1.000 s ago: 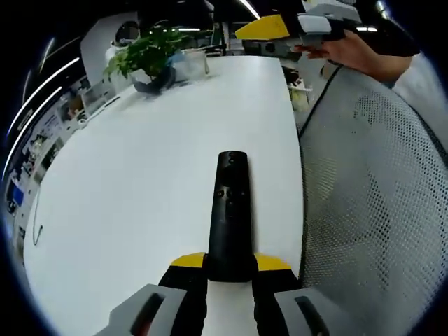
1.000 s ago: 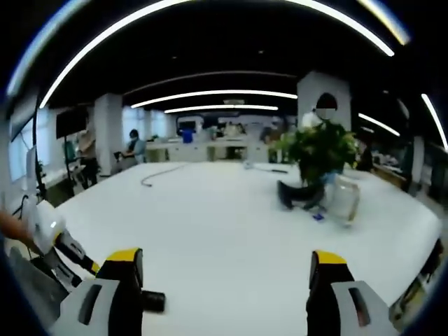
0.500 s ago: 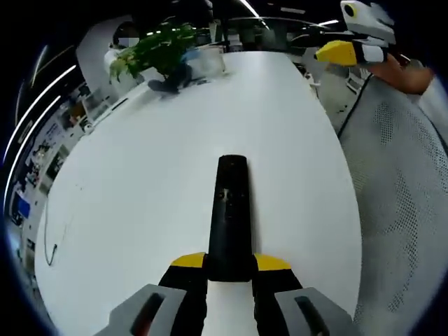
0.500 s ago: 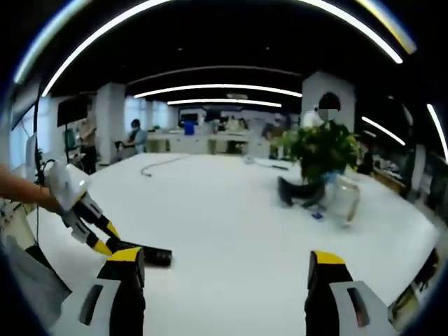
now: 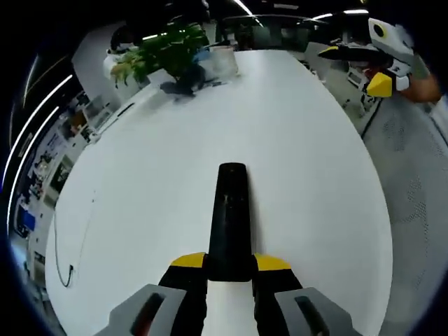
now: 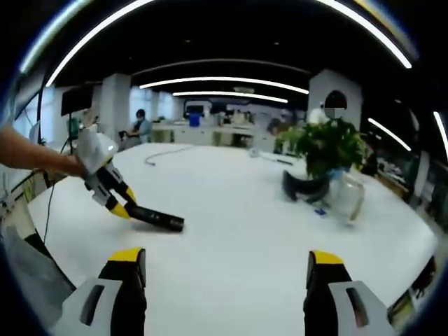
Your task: Press the specified remote control buttons in sequence, fully releasing each button before pressing the next.
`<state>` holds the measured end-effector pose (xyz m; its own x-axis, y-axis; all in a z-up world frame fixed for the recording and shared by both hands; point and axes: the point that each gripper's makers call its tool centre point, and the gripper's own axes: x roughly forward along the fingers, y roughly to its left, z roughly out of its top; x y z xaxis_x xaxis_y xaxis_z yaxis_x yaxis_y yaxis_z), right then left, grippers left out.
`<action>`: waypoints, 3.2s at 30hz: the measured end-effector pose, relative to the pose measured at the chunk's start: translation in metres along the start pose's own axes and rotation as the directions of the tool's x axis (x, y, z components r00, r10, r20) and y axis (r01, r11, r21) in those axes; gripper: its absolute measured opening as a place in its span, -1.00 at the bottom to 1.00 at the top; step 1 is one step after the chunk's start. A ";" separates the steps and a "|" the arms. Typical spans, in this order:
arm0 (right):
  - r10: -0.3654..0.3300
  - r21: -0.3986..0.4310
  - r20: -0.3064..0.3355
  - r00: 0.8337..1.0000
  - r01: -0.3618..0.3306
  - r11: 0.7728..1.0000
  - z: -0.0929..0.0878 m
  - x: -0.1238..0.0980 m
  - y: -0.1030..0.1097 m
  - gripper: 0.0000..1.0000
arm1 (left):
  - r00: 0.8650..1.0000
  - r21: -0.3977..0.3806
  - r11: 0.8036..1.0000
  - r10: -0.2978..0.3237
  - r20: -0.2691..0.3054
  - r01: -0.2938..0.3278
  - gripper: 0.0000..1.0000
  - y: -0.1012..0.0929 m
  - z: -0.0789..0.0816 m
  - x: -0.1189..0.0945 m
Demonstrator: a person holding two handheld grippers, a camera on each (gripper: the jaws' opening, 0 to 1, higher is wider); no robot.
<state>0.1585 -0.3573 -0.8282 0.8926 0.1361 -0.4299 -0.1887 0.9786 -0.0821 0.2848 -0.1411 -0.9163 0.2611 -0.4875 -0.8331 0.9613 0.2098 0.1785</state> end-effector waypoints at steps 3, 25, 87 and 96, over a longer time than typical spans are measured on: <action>0.010 -0.007 -0.005 1.000 -0.010 1.000 0.000 0.000 0.003 0.88 | 1.000 -0.003 1.000 0.014 -0.008 -0.014 -0.55 0.016 -0.002 0.002; 0.059 0.016 -0.021 0.998 -0.059 0.998 -0.002 0.005 0.012 0.83 | 0.989 0.002 1.000 0.030 -0.147 -0.030 -0.54 0.074 -0.016 0.023; 0.030 0.007 0.020 0.999 -0.030 1.000 0.004 0.000 0.004 0.78 | 0.984 -0.530 0.832 0.176 -0.029 -0.164 0.40 0.155 -0.014 -0.013; 0.020 0.021 0.051 0.998 -0.021 1.000 0.009 -0.003 0.001 0.82 | 0.891 -0.599 0.782 0.383 0.245 -0.172 0.49 0.081 0.024 -0.105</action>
<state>0.1595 -0.3549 -0.8191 0.9085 0.1632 -0.3848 -0.1988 0.9785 -0.0544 0.3369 -0.0936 -0.8013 0.6223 -0.5616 -0.5453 0.6547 0.7553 -0.0306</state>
